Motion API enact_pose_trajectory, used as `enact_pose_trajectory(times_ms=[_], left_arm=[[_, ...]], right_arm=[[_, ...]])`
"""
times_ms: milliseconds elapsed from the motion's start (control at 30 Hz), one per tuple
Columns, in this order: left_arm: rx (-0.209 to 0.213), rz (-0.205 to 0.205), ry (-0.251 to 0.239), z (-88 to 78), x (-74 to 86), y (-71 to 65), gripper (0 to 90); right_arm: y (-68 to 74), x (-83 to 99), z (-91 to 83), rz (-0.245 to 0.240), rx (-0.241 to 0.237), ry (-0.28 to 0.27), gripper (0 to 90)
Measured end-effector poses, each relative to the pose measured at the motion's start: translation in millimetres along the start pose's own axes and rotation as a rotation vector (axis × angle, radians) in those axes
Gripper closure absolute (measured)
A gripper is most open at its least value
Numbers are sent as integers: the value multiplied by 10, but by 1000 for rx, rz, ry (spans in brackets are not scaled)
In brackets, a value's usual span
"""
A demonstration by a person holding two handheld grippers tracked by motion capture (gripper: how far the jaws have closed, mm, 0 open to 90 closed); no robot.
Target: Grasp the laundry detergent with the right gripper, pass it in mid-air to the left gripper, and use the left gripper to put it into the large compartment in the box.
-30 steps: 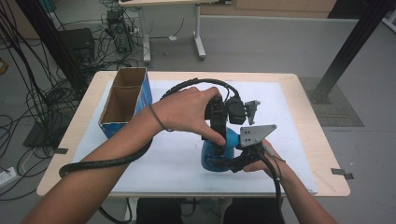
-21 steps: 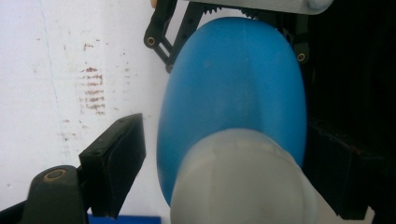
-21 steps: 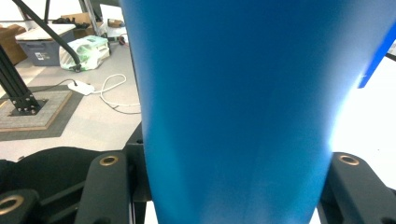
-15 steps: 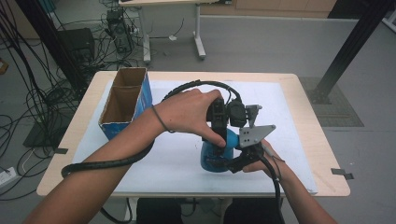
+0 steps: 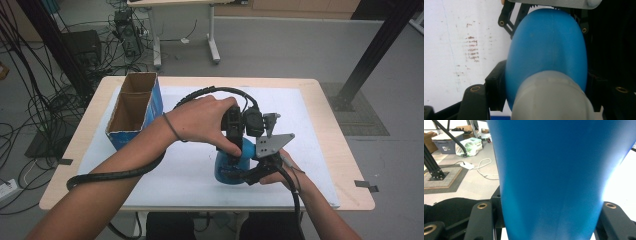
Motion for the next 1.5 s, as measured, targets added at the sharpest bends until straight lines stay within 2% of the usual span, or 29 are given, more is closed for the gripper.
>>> enact_pose_trajectory(times_ms=[300, 667, 1500], left_arm=[[-1, 3, 24, -10, -13, -2, 372], [2, -13, 22, -15, -2, -8, 373], [-12, -13, 17, -29, 6, -35, 373]], right_arm=[[-3, -9, 21, -2, -2, 0, 424], [-10, -4, 33, -3, -5, -8, 424], [-11, 21, 40, -1, -5, -25, 423]])
Point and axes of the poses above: each handheld gripper's, and its own axes: z roughly forward along the jaws, x roughly out of its underside, y roughly to its left, the point moved 1 cm from there along z, roughly forward along the jaws, and after that the axes turned 12 degrees about y, right-handed, at the moved point
